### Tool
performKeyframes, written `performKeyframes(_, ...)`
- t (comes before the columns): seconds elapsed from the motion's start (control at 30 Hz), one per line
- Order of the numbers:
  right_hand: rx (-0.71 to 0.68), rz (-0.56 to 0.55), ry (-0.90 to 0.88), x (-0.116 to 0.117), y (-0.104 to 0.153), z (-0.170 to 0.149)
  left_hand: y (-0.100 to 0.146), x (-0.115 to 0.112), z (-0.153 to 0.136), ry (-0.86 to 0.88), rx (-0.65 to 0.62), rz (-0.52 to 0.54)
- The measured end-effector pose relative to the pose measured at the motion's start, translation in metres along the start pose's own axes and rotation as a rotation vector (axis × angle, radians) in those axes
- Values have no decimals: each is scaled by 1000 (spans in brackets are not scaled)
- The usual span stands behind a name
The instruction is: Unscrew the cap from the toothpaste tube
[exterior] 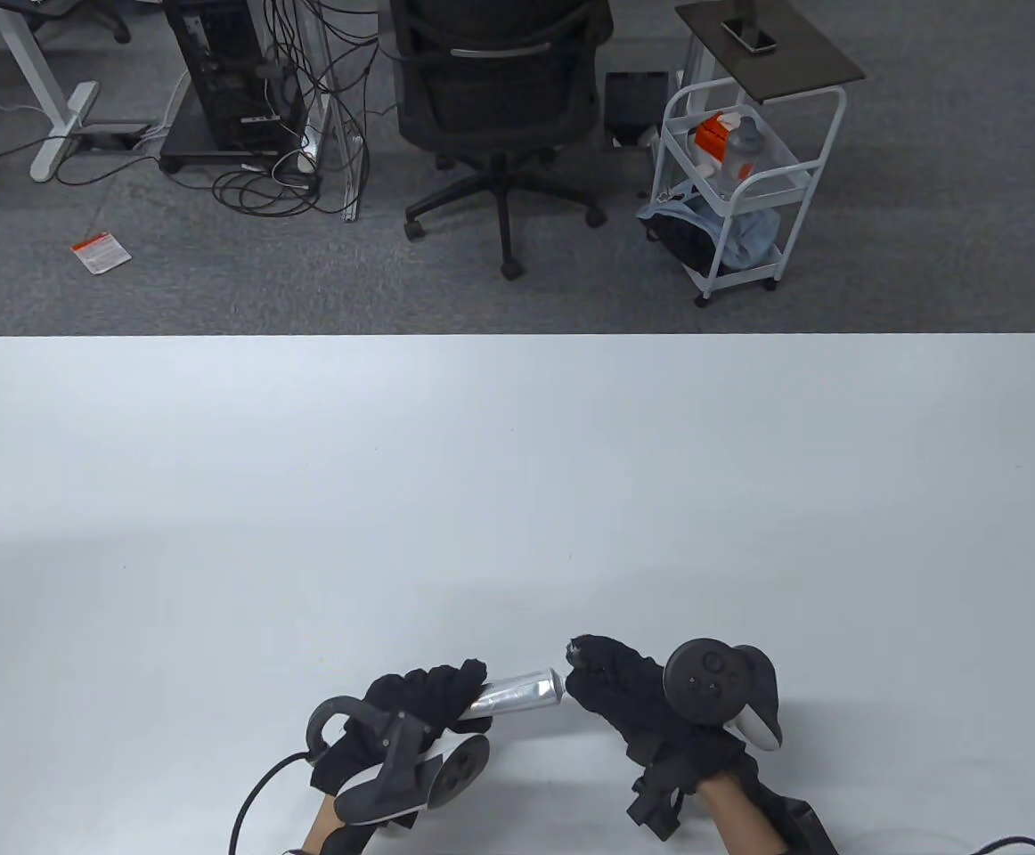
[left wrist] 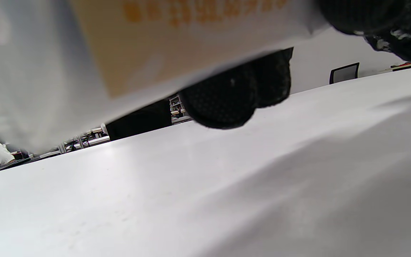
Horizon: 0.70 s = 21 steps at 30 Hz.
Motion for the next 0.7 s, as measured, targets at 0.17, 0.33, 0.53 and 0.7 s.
performKeyframes(0.17, 32, 41, 4, 4, -3, -2, 0, 0, 1, 1, -3, -2)
performKeyframes(0.33, -29, 40, 19, 2, -3, 4, -1, -1, 0, -1, -4, -16)
performKeyframes(0.53, -55, -60, 82, -13, 3, 11, -1, 1, -3, 32, 8, 8)
performKeyframes(0.7, 118, -193, 517, -27, 6, 6, -1, 1, -8, 14, 49, 15)
Point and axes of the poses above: the tracker on the back of each hand, its own z axis roughly to the thumb side, its own y axis roughly from the fingertips to the wrist, x = y × z, the point moved 1 cm from there along -y, roughly from the wrist to the fingertips, and after that the axes turned 4 degrees about -y, right-handed, at the moved point
